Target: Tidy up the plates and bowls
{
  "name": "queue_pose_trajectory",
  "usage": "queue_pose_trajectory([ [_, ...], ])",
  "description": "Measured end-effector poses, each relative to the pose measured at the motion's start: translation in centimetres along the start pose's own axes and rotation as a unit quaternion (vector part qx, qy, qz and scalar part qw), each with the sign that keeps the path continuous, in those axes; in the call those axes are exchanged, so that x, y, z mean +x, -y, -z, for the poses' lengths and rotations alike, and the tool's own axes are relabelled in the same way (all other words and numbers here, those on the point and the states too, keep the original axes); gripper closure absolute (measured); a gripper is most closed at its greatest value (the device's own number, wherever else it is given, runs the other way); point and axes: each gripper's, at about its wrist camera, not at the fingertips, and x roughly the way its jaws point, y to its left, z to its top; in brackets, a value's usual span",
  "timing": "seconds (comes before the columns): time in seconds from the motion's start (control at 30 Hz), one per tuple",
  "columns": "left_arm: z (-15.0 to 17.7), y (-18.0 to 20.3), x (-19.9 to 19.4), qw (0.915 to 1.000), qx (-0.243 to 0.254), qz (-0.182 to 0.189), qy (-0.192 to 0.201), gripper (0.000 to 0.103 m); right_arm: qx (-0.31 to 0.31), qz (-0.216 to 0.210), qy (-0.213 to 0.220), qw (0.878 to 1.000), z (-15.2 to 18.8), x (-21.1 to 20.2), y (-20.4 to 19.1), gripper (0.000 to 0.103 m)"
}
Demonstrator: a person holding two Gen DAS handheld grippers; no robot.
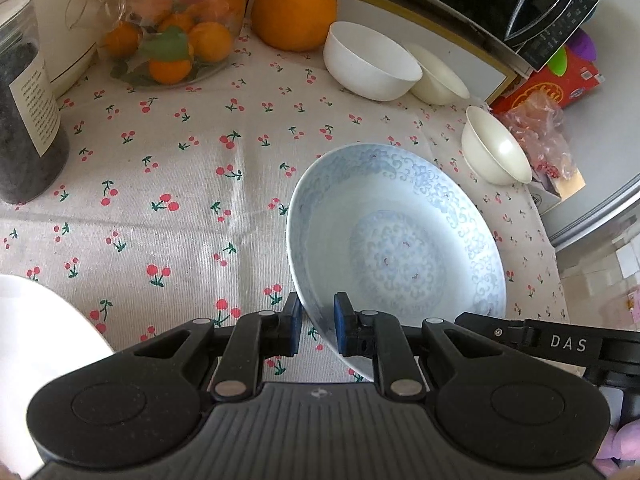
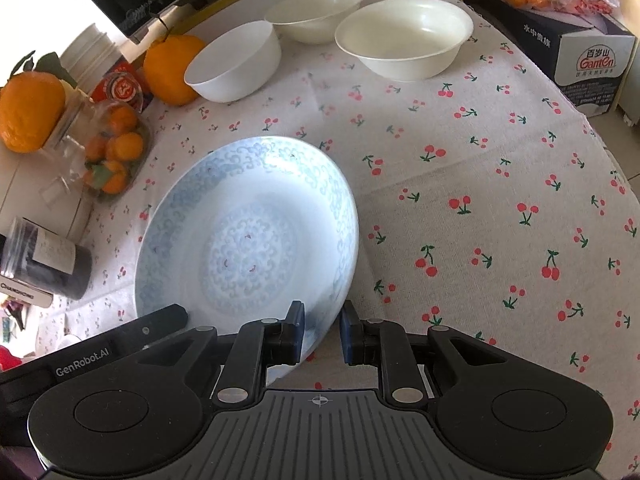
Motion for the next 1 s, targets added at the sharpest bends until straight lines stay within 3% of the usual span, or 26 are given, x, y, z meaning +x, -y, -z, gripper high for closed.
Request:
queue_pose_trajectory([
  [0.23,0.0,0.0,0.0,1.0,0.003,0.003,-0.004,0.087,0.002,0.003,-0.004,1.0,-0.1,0.1,-0.2,0.082],
  [0.4,0.0,0.2,-0.1,0.9999,0.011,-0.003,-0.007,0.081,0.001,0.001,-0.007,1.0,-0.1,0.1,-0.2,0.081],
  [0.5,-0.1,0.1,-0.3,0.9999,0.011,-0.007,-0.005,0.068,0.003,-0.006,-0.009,1.0,-0.2,0.0,-0.1,0.073],
  [0.57,-0.1,0.1,-0.5,0.9998,0.013,-0.011,-0.003,0.056,0.002,-0.009,-0.009,1.0,-0.2,-0.1,-0.3,0.064],
  [0.63,-0.1,0.0,-0.7,0.9998,0.015,-0.013,-0.001,0.05,-0.001,-0.011,-0.009,1.0,-0.2,-0.3,-0.4,0.049],
  [0.77,0.0,0.0,-1.3,0.9996,0.019,-0.021,0.007,0.032,-0.014,-0.017,-0.009,1.0,-0.1,-0.7,-0.8,0.039],
  [1.0,0.5,-0.2,-3.3,0.999,0.021,-0.022,0.033,0.016,-0.039,-0.023,0.006,0.999,0.5,-2.5,-1.3,0.027],
])
